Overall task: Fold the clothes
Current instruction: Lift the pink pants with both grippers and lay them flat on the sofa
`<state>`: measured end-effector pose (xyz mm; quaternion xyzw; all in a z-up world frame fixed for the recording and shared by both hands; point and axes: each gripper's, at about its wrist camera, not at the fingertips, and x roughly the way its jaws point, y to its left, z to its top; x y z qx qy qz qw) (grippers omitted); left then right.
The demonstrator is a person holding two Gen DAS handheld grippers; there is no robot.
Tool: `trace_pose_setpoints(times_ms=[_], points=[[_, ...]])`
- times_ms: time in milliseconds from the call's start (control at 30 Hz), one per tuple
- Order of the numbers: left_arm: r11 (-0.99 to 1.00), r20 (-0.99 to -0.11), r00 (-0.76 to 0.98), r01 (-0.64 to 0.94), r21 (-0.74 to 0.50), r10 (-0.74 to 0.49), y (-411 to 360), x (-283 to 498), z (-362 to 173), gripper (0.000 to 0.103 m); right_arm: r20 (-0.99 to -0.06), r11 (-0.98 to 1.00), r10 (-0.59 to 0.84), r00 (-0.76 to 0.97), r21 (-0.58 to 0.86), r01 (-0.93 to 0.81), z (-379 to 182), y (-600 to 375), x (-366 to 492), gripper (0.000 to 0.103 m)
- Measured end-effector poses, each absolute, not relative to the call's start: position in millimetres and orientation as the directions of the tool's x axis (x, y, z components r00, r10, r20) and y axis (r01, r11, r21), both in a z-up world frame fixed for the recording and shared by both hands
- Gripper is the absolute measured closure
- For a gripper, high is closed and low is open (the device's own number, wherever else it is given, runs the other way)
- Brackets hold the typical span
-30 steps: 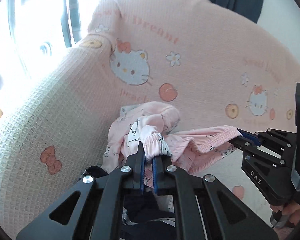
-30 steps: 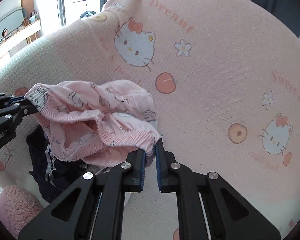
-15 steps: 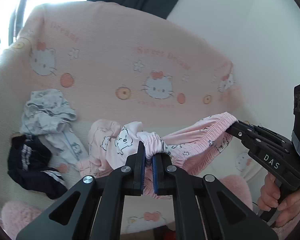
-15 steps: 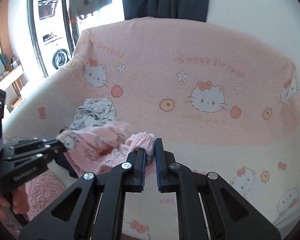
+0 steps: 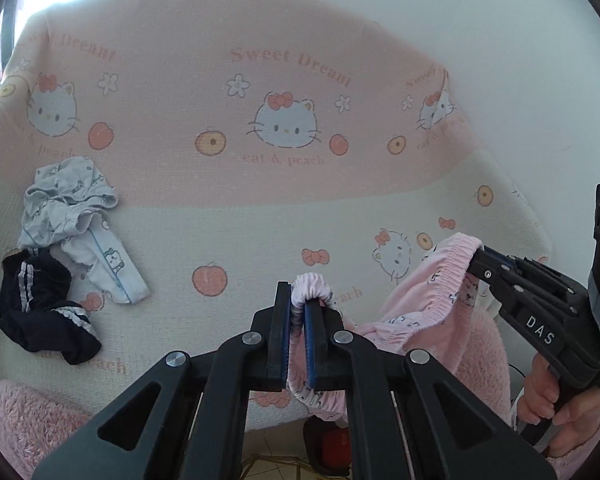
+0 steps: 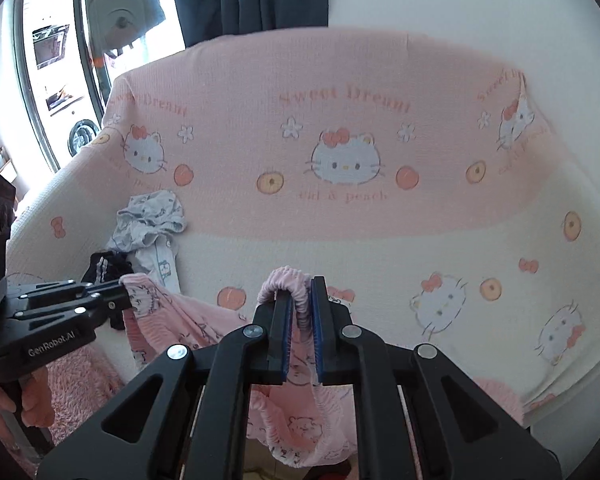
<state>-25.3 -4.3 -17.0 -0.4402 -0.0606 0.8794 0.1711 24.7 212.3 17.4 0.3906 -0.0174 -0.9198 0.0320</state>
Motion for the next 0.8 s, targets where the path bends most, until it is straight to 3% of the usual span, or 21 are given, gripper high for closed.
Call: trace_pose_setpoints(times_ms=[233,433,567,667,800], points=[[-0.965,-0.765,-0.592,-0.095,-0.246,0.253,-75.2,-11.8,-14.5,0.096,-0.749,-0.994,-0.109,-0.654,0.088,0.066,-12.0,205.6,21.8,0.095],[-0.965,-0.787,-0.567,-0.058,-0.255,0.243,-80.0,-29.1,-32.0,0.096,-0.768,-0.995,-0.096,-0.633,0.066,0.071,-20.5,203.5,9.7,0.095],[-0.962,-0.795,-0.542,-0.137,-0.236,0.273,-77.3,-78.1,-14.1,0.097,-0.772,-0.994,-0.101,-0.627,0.057,0.09,-11.8,206.3,-11.7,0.095],[-0.953,-0.683,-0.665,-0.233,-0.195,0.302,-69.0,-95.9,69.9,0.097,-0.695,-0.994,-0.104,-0.711,0.044,0.102,48.2,219.4,-31.2,0.095],[-0.944,-0.474,-0.817,-0.3,-0.135,0.327,-56.7,-71.9,161.8,0.096,-0.498,-0.994,-0.106,-0.861,0.018,0.112,152.8,231.8,-20.7,0.095]])
